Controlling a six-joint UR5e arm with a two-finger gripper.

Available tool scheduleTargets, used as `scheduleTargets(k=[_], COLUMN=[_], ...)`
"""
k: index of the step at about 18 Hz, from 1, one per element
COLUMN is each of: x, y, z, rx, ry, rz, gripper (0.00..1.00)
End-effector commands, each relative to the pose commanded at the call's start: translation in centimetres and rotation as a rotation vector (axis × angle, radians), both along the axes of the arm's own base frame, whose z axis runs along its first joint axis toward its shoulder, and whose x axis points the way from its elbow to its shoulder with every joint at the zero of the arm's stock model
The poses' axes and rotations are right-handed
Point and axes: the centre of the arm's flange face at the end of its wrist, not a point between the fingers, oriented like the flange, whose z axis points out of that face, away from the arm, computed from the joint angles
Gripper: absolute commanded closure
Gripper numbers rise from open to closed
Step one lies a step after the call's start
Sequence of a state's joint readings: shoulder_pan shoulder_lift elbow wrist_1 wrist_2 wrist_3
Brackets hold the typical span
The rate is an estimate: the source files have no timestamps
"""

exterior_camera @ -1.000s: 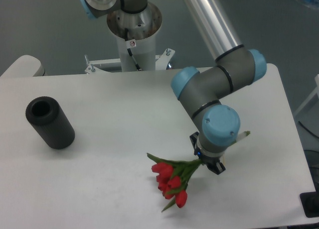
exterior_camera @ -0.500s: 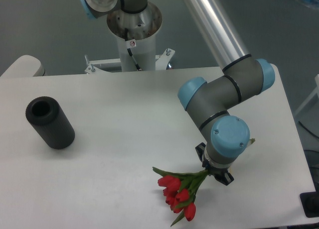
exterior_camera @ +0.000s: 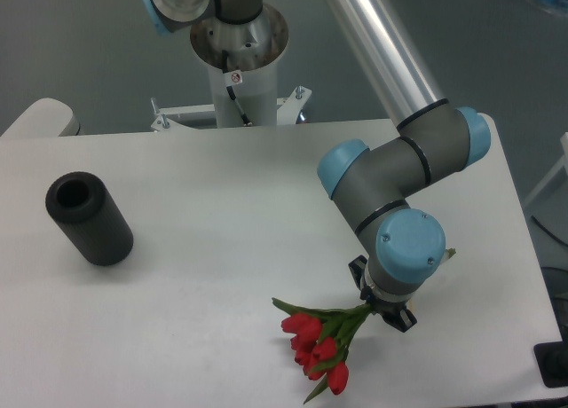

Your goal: Pick up the flowers from the table

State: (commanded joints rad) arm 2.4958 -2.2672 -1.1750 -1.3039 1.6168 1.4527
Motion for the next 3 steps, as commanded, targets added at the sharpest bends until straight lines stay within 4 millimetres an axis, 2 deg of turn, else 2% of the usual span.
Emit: scheduleTargets(k=[3], x=[0.04], y=[-0.03], z=[-0.13], rx=[-0.001], ry=[-0.001], rz=[0.000], gripper=[1.00])
